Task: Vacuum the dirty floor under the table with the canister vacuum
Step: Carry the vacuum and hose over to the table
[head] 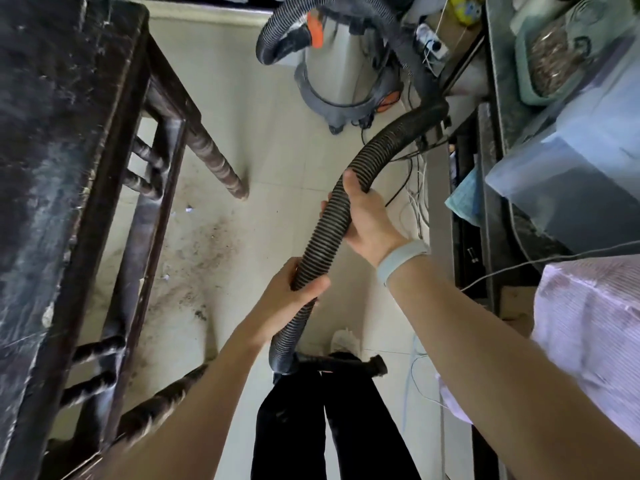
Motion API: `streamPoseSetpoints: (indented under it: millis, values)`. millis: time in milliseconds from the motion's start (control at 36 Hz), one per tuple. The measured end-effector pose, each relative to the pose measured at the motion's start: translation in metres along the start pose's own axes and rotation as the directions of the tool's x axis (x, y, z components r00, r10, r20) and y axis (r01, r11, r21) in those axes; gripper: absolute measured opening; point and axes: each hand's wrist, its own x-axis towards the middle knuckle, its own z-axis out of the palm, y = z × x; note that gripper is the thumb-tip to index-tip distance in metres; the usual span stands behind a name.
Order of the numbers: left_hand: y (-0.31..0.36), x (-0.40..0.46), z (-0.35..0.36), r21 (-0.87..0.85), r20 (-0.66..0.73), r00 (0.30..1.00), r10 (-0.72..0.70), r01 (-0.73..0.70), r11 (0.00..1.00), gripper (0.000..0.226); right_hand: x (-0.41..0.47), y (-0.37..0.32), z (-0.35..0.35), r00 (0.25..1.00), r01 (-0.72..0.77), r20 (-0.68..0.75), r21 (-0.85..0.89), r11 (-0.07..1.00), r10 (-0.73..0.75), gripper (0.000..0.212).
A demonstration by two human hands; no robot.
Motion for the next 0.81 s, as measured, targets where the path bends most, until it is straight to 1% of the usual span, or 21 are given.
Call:
streamPoseSetpoints:
  millis: [28,56,83,139,222,278,306,361,417,528,583,611,639,667,694,722,750,778,806]
  values:
    - [0.0,0.003,0.003,0.091,-0.049,0.998,0.034,-0.029,0.995,0.044,-0.002,0.003,0.005,0.998,0.059,0.001,-0.106,0.993,-0.059,0.023]
    - [0.0,0.005,0.005,0.145,-0.082,0.995,0.056,-0.044,0.988,0.044,-0.005,0.004,0.009,0.994,0.113,0.01,-0.193,0.975,-0.113,0.022]
    - [-0.001,0.005,0.007,0.149,-0.107,0.992,0.063,-0.047,0.988,0.045,-0.007,0.006,0.013,0.988,0.152,0.023,-0.256,0.955,-0.152,0.024]
    - [-0.002,0.004,0.011,0.067,-0.145,0.986,0.078,-0.069,0.995,0.041,-0.01,0.006,0.017,0.98,0.199,0.073,-0.33,0.923,-0.185,0.027]
    - [0.001,0.0,0.014,-0.036,-0.188,0.975,0.116,-0.125,0.991,0.023,-0.015,0.001,0.013,0.974,0.199,0.183,-0.387,0.9,-0.136,0.03]
    - [0.004,-0.001,0.009,-0.116,-0.228,0.966,0.123,-0.153,0.981,0.031,-0.017,0.003,0.003,0.961,0.201,0.261,-0.429,0.881,-0.092,0.044]
    - [0.005,0.001,0.005,-0.166,-0.251,0.961,0.115,-0.159,0.973,0.036,-0.017,0.007,-0.003,0.961,0.199,0.264,-0.455,0.868,-0.082,0.048]
    - [0.008,0.006,-0.005,-0.304,-0.288,0.955,0.065,-0.155,0.94,0.043,-0.019,0.018,-0.017,0.97,0.182,0.231,-0.505,0.844,-0.071,0.045]
    - [0.014,0.012,-0.014,-0.436,-0.274,0.962,0.022,-0.145,0.888,0.046,-0.021,0.036,-0.033,0.977,0.147,0.213,-0.586,0.797,-0.024,0.039]
    - [0.029,0.024,-0.023,-0.563,-0.18,0.983,0.023,-0.122,0.817,0.05,-0.03,0.08,-0.061,0.974,0.048,0.181,-0.753,0.657,0.137,0.036]
    - [0.039,0.026,-0.023,-0.63,-0.15,0.988,0.04,-0.127,0.766,0.051,-0.036,0.094,-0.065,0.98,0.007,0.128,-0.79,0.613,0.153,0.032]
    - [0.043,0.027,-0.023,-0.648,-0.144,0.988,0.055,-0.136,0.749,0.05,-0.038,0.099,-0.067,0.988,-0.036,0.063,-0.788,0.614,0.139,0.031]
    - [0.047,0.028,-0.022,-0.652,-0.135,0.988,0.074,-0.145,0.744,0.049,-0.039,0.102,-0.071,0.99,-0.108,-0.022,-0.757,0.645,0.14,0.03]
    - [0.052,0.029,-0.02,-0.646,-0.117,0.989,0.094,-0.148,0.749,0.049,-0.039,0.106,-0.076,0.977,-0.207,-0.108,-0.675,0.709,0.183,0.028]
    - [0.054,0.03,-0.018,-0.628,-0.094,0.99,0.11,-0.144,0.765,0.048,-0.038,0.11,-0.081,0.947,-0.321,-0.177,-0.543,0.776,0.268,0.029]
    - [0.057,0.03,-0.015,-0.607,-0.075,0.99,0.121,-0.142,0.782,0.047,-0.037,0.113,-0.086,0.91,-0.413,-0.207,-0.382,0.826,0.359,0.038]
    - [0.058,0.03,-0.012,-0.591,-0.059,0.99,0.13,-0.14,0.795,0.046,-0.035,0.115,-0.088,0.876,-0.474,-0.197,-0.177,0.862,0.441,0.044]
    - [0.058,0.03,-0.009,-0.583,-0.045,0.99,0.134,-0.135,0.801,0.046,-0.031,0.116,-0.091,0.85,-0.498,-0.157,0.076,0.864,0.503,0.044]
    - [0.057,0.03,-0.006,-0.585,-0.033,0.99,0.137,-0.13,0.801,0.047,-0.028,0.115,-0.091,0.832,-0.496,-0.095,0.316,0.809,0.547,0.04]
